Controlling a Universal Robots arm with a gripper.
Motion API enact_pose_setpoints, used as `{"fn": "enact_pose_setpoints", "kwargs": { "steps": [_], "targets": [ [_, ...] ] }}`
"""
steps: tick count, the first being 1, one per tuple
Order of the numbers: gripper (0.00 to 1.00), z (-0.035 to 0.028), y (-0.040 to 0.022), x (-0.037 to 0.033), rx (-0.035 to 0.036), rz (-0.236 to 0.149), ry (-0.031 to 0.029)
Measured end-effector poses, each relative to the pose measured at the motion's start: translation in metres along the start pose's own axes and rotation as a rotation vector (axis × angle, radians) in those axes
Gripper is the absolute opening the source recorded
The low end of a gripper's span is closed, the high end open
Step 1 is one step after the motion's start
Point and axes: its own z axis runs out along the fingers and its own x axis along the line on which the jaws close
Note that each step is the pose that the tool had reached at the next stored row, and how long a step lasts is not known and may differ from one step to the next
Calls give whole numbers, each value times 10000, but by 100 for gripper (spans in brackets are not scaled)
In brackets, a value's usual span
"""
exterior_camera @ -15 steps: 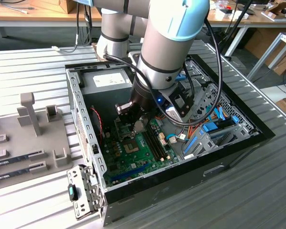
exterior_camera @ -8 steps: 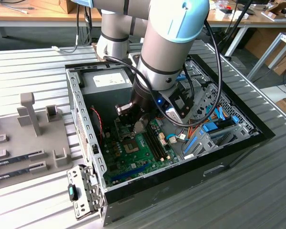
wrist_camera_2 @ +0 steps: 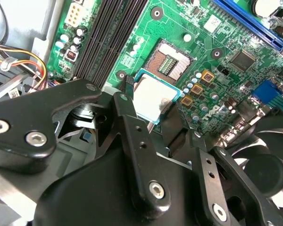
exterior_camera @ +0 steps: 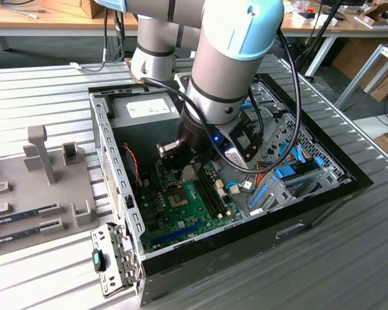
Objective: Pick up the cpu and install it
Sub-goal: 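Place the cpu into insertion slot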
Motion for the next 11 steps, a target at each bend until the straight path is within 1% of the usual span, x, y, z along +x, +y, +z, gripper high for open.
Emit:
{"fn": "enact_pose_setpoints", "kwargs": {
  "steps": [11],
  "targets": [
    [47, 24, -8, 1, -1, 0, 0]
  ]
}}
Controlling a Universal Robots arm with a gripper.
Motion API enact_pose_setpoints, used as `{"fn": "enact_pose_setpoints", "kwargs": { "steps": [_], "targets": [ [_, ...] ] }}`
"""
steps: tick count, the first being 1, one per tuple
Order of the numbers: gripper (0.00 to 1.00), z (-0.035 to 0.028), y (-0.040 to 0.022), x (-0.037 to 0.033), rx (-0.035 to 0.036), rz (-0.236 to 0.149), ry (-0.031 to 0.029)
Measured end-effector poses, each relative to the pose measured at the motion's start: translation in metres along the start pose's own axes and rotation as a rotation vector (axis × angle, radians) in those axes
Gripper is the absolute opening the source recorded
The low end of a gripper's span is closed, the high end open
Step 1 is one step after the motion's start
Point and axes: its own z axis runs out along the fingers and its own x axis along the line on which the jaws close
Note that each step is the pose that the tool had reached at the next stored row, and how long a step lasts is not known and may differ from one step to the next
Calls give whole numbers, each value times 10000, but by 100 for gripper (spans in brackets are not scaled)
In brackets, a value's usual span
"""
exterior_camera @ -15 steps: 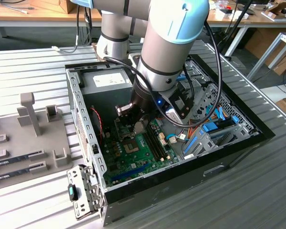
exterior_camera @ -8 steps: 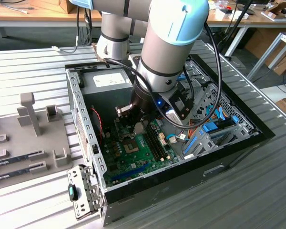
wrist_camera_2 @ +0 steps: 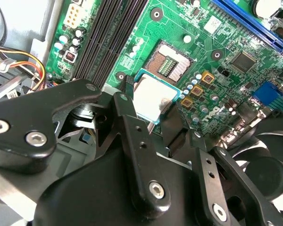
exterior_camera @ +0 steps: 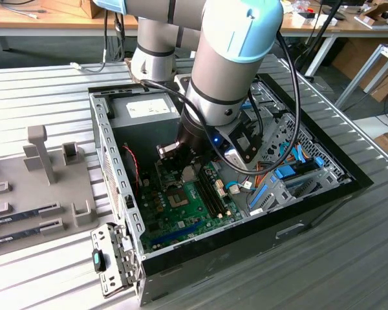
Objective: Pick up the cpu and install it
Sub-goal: 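Place the cpu into insertion slot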
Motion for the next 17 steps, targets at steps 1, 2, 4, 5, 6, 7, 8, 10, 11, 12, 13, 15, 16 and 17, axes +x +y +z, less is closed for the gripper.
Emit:
{"fn": "enact_pose_setpoints", "kwargs": {
  "steps": [1, 2, 4, 5, 6, 7, 8, 10, 11, 12, 13, 15, 16, 17],
  "targets": [
    [47, 2, -1, 0, 0, 0, 0],
    [47, 5, -2, 0, 1, 0, 0],
    [47, 9, -4, 0, 1, -1, 0],
    [47, 12, -5, 0, 1, 0, 0],
    [47, 15, -7, 0, 1, 0, 0],
    [47, 18, -8, 0, 0, 0, 0],
    [47, 19, -9, 0, 1, 0, 1],
    [47, 22, -11, 0, 1, 0, 0],
    [47, 26, -12, 0, 0, 0, 0],
    [47, 28, -13, 0, 0, 0, 0],
    [47, 29, -14, 0, 1, 0, 1],
    [47, 37, -18, 0, 0, 0, 0],
    [47, 38, -19, 1, 1, 0, 1],
    [47, 40, -20, 1, 1, 0, 0]
  ]
}}
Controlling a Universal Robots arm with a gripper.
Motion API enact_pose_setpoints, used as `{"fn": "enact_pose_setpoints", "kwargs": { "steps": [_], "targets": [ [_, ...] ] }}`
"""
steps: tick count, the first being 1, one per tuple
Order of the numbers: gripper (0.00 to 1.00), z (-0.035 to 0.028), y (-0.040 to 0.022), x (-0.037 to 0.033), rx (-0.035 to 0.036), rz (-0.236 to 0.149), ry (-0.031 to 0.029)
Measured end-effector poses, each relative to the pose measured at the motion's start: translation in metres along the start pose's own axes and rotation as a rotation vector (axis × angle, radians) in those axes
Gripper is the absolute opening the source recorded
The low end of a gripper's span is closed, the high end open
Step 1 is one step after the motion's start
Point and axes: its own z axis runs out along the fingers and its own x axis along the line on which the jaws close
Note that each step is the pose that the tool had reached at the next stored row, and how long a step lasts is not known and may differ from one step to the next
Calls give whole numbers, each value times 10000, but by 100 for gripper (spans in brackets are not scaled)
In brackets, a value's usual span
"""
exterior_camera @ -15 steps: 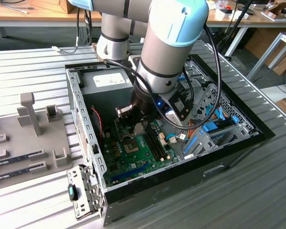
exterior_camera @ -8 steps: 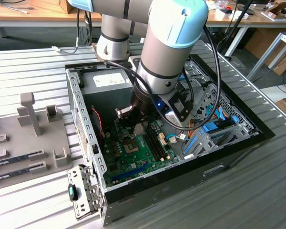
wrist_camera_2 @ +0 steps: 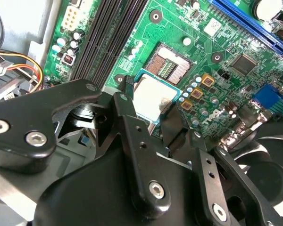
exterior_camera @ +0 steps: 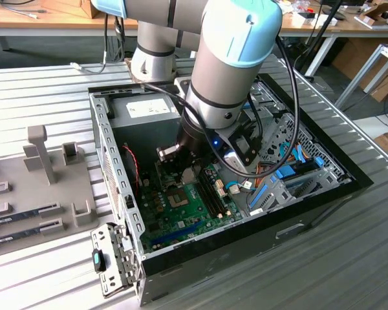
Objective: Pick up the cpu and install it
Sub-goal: 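Place the cpu into insertion slot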
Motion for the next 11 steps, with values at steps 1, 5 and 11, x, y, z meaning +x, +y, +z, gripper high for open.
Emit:
{"fn": "enact_pose_setpoints", "kwargs": {
  "steps": [1, 5, 11],
  "targets": [
    [47, 3, -1, 0, 0, 0, 0],
    [47, 10, -6, 0, 0, 0, 0],
    [47, 20, -11, 0, 0, 0, 0]
  ]
}}
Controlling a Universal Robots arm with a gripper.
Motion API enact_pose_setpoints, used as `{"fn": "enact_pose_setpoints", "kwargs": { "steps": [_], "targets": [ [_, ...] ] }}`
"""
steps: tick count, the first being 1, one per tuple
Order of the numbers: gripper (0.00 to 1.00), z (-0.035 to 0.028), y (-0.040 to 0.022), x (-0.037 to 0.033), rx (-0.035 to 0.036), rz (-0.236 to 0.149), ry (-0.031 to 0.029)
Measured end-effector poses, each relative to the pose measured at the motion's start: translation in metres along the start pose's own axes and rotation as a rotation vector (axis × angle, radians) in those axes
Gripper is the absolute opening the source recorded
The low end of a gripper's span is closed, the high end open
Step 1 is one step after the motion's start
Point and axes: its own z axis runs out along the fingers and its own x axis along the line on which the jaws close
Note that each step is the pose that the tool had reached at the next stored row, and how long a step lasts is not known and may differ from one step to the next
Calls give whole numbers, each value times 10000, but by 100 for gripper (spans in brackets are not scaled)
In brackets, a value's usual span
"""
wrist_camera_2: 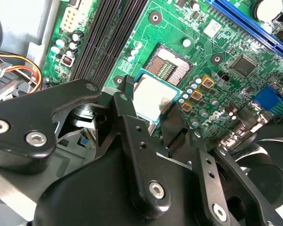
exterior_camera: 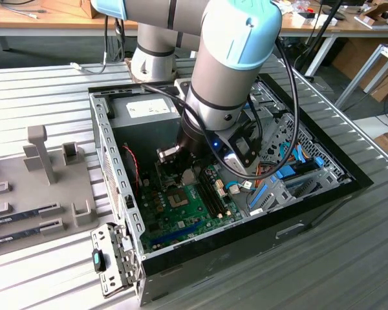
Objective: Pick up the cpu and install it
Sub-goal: 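Place the cpu into insertion slot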
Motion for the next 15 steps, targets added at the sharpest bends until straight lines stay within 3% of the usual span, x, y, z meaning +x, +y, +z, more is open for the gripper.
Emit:
{"fn": "enact_pose_setpoints", "kwargs": {
  "steps": [15],
  "targets": [
    [47, 35, -18, 1, 0, 0, 0]
  ]
}}
